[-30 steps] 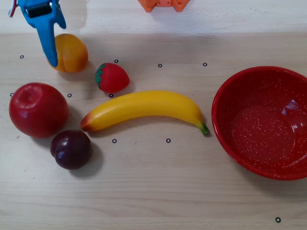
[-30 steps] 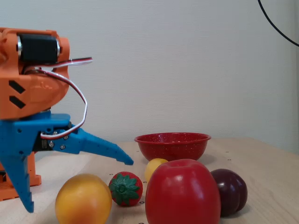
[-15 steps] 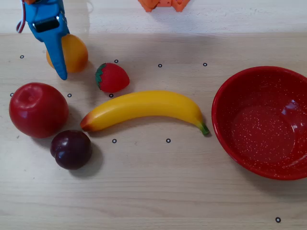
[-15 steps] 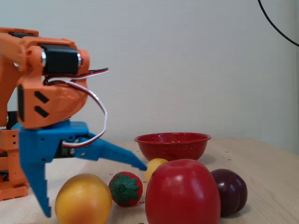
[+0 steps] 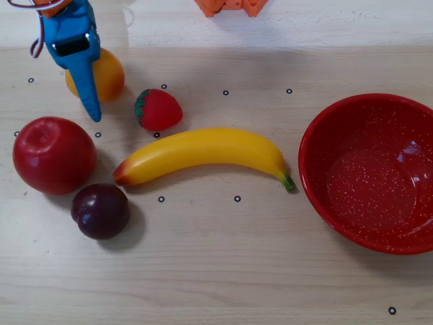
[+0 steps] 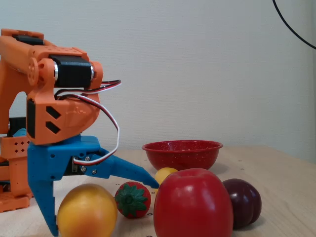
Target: Put the peach in the red bowl.
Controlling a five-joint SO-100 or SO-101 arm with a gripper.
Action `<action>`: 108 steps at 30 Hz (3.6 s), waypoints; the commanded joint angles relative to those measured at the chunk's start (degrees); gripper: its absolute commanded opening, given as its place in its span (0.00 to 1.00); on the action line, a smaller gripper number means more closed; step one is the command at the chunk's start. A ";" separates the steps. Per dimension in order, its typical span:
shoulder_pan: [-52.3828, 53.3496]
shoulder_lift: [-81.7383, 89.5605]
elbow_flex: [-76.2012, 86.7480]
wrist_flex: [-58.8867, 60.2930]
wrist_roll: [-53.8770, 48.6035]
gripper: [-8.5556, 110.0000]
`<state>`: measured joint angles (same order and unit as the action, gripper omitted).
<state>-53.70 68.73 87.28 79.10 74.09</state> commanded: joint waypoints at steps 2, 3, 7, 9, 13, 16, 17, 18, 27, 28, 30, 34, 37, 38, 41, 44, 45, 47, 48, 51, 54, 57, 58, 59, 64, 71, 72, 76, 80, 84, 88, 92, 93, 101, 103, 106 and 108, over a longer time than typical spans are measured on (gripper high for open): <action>-0.53 2.81 -0.44 -0.88 1.14 0.64; -0.70 2.81 -0.18 -1.14 1.14 0.64; -1.23 2.81 1.05 -2.20 1.49 0.64; -1.58 2.90 1.67 -2.99 1.67 0.64; -2.11 2.99 2.55 -4.04 1.76 0.64; -2.37 3.25 3.25 -5.01 1.14 0.64; -2.55 3.25 3.34 -5.10 0.88 0.64; -2.64 3.43 3.69 -5.54 0.53 0.64; -2.64 3.60 4.39 -9.05 -4.92 0.64; -2.55 3.60 4.39 -9.05 -4.92 0.64; -2.29 3.60 4.75 -9.23 -5.54 0.64; -1.49 3.69 5.19 -9.14 -6.42 0.64; -1.05 3.87 5.45 -9.05 -6.68 0.64; -0.97 3.87 5.45 -8.88 -6.77 0.64; -0.70 3.87 5.45 -8.35 -6.24 0.63; -0.44 3.78 5.54 -8.00 -5.71 0.62; -0.35 3.78 5.54 -8.00 -5.71 0.62; -0.09 3.78 5.54 -7.91 -5.71 0.62; 0.00 3.78 5.54 -7.65 -5.45 0.62; 0.35 3.78 5.45 -7.47 -4.92 0.62; 0.88 3.69 5.45 -7.21 -4.66 0.62; 1.49 3.69 5.45 -6.59 -4.39 0.62; 1.58 3.69 5.45 -6.33 -4.13 0.62; 1.76 3.78 5.54 -6.15 -4.13 0.62; 1.93 3.87 5.80 -5.54 -3.69 0.62; 2.11 4.04 6.15 -4.66 -3.43 0.61; 2.11 4.04 6.15 -4.57 -3.43 0.61; 1.93 3.96 6.15 -4.57 -3.34 0.60; 1.85 3.96 6.33 -4.57 -2.99 0.59; 1.76 3.96 6.42 -5.01 -3.52 0.59; 1.67 3.78 6.77 -5.80 -4.04 0.57; 1.41 3.78 6.77 -5.62 -3.87 0.55; 1.41 3.78 6.77 -5.54 -3.78 0.55; 1.23 3.87 6.86 -4.48 -3.16 0.48; 1.14 3.96 6.94 -4.39 -2.81 0.45; 1.14 4.04 7.03 -4.31 -2.64 0.42; 1.14 4.04 7.03 -4.22 -2.55 0.39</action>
<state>-54.32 69.61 93.69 73.12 70.40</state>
